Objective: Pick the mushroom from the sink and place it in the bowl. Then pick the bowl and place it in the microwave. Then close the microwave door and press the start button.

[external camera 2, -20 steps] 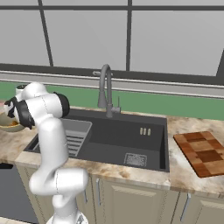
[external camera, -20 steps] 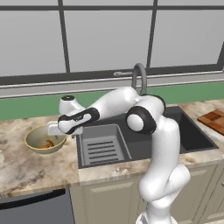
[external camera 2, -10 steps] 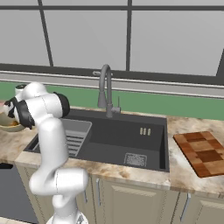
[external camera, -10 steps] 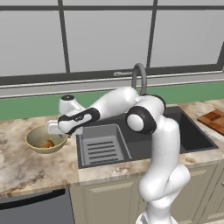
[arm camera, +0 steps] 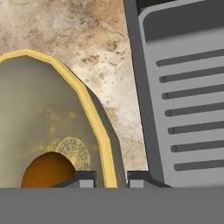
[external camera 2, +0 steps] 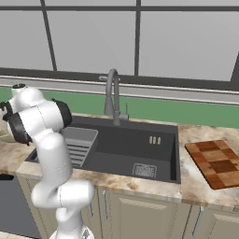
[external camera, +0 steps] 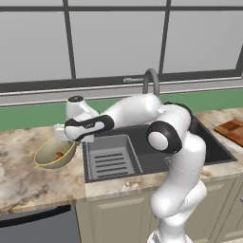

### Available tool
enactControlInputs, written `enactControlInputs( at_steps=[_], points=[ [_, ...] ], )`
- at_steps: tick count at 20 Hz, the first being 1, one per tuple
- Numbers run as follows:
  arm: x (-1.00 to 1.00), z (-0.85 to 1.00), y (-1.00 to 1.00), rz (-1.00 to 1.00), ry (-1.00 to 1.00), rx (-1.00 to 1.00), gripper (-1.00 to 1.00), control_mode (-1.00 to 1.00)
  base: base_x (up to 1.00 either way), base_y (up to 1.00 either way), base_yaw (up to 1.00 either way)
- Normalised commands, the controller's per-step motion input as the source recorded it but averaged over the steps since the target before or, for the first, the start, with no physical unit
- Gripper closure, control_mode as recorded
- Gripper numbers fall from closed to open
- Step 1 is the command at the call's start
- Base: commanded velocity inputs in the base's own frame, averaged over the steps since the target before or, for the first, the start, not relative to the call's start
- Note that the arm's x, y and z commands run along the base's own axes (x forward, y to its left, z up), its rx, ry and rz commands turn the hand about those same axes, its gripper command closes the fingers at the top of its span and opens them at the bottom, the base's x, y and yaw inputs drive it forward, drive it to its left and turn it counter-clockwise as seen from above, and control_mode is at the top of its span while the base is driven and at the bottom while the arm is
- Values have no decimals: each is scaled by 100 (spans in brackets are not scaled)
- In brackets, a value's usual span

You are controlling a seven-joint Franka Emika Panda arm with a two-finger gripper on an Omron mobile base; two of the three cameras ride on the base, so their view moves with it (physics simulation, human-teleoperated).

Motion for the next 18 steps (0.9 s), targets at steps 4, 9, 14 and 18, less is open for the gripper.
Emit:
enactControlInputs(
  at_steps=[4, 9, 14, 18],
  points=[
    [-32, 100, -45, -14, 0, 0, 100, -100, 0, 0, 0],
    [-46, 98, -50, -21, 0, 0, 100, -100, 0, 0, 0],
    [-57, 83, -57, -31, -9, 7, 100, -100, 0, 0, 0],
    [-55, 74, -58, -39, -14, 12, 100, -100, 0, 0, 0]
  ],
)
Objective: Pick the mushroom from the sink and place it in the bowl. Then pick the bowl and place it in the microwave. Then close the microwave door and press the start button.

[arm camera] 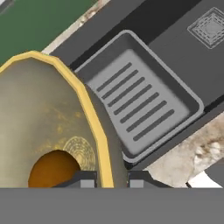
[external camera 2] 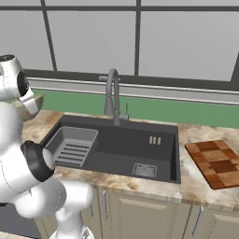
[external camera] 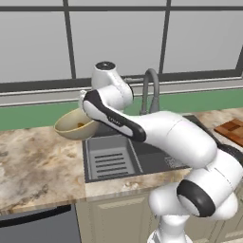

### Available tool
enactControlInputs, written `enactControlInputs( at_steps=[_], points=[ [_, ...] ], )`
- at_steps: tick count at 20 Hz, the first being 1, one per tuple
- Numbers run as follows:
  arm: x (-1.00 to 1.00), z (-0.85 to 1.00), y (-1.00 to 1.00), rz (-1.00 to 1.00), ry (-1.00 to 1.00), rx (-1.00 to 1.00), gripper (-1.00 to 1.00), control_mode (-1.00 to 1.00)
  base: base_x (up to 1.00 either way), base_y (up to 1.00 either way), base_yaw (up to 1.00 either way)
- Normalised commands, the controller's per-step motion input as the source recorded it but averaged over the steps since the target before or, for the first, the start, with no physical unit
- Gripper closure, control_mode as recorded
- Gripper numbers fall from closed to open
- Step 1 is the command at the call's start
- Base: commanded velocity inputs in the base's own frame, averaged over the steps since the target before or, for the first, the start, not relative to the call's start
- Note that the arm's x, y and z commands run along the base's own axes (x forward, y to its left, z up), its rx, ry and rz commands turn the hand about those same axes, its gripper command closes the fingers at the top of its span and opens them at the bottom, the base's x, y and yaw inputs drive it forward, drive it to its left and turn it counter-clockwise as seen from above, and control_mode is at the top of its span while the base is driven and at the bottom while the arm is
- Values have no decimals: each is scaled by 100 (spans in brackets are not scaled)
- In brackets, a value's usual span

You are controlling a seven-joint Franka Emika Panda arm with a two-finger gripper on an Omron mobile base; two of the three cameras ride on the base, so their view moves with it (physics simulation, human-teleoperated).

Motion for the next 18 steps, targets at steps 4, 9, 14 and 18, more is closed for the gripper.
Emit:
enactControlInputs(
  at_steps=[4, 9, 14, 18],
  points=[
    [-49, 63, -50, -42, -18, 13, 100, -100, 0, 0, 0],
    [-52, 50, -36, -43, -24, 12, 100, -100, 0, 0, 0],
    [-66, 74, -41, -43, -17, 11, 100, -100, 0, 0, 0],
    [-67, 99, -53, -33, -6, 10, 100, -100, 0, 0, 0]
  ],
)
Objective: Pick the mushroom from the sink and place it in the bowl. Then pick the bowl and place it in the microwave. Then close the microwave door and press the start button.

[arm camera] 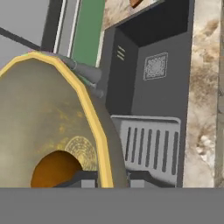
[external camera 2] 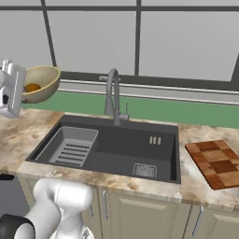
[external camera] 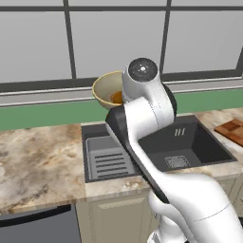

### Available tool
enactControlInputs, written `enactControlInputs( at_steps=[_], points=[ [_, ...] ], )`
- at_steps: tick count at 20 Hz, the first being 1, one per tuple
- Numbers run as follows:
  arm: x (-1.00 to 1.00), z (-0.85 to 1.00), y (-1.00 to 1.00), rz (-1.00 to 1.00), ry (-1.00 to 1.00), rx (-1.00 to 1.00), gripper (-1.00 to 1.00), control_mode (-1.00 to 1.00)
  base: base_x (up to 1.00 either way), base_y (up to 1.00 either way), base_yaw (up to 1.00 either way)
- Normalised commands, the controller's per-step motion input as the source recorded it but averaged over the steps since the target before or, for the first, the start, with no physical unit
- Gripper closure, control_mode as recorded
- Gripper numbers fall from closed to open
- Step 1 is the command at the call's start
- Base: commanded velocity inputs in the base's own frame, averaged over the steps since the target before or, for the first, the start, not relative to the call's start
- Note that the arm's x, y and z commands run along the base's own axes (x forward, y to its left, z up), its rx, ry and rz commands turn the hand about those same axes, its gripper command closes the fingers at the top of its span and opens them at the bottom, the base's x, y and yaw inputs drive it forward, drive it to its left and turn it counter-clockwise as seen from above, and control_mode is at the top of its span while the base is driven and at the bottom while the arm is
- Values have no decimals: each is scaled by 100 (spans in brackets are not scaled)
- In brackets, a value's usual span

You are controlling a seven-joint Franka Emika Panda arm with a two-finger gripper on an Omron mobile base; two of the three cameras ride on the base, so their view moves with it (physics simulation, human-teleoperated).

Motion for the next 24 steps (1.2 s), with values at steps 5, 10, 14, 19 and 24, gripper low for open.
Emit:
enactControlInputs(
  at_steps=[5, 10, 14, 19, 24],
  points=[
    [-62, 67, -57, -16, 0, 11, 100, -100, 0, 0, 0],
    [-64, 4, -50, -1, 0, 3, 100, -100, 0, 0, 0],
    [-53, -2, -39, 0, 0, 0, 100, -100, 0, 0, 0],
    [-54, 0, -20, 0, 0, 0, 100, -100, 0, 0, 0],
    [-46, 0, -11, 0, 0, 0, 100, -100, 0, 0, 0]
  ],
)
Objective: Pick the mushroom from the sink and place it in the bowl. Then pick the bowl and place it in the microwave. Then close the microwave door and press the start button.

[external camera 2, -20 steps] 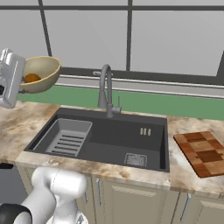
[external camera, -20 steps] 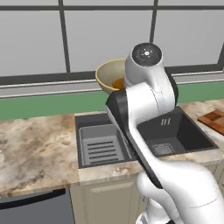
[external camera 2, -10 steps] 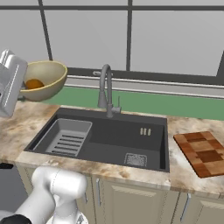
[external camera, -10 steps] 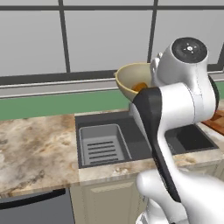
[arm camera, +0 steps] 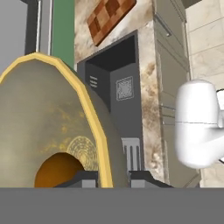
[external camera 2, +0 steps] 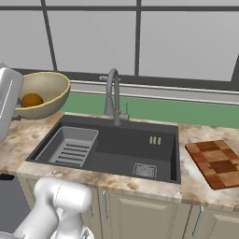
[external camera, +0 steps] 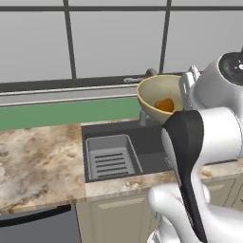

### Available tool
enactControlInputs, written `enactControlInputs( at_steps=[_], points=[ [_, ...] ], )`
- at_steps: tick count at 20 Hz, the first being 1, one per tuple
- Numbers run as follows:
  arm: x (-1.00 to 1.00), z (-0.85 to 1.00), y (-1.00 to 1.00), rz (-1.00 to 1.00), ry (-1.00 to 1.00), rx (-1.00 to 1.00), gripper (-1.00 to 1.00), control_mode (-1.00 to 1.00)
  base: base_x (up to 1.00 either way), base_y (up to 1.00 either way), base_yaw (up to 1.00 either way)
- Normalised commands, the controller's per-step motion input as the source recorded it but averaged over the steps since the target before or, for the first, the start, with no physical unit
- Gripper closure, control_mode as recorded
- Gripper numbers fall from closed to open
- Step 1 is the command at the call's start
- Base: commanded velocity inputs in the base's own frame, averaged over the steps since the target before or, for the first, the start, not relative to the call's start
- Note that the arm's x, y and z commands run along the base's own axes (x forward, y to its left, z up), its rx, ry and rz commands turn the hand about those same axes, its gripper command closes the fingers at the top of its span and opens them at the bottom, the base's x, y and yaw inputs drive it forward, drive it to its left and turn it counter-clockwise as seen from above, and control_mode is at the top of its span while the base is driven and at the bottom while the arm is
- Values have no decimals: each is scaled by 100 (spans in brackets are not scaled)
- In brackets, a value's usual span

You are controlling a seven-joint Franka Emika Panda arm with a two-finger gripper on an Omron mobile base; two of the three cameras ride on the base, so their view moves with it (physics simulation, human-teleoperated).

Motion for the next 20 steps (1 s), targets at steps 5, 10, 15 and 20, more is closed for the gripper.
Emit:
enactControlInputs(
  at_steps=[5, 10, 15, 20],
  points=[
    [-3, 0, 0, 0, 0, 0, 100, -100, 0, 0, 0],
    [0, 0, 4, 0, 0, -4, 100, -100, 0, 0, 0],
    [0, 0, 3, 0, 0, -5, 100, -100, 0, 0, 0],
    [0, 0, 1, 0, 0, -2, 100, 100, -15, 1, 0]
  ],
)
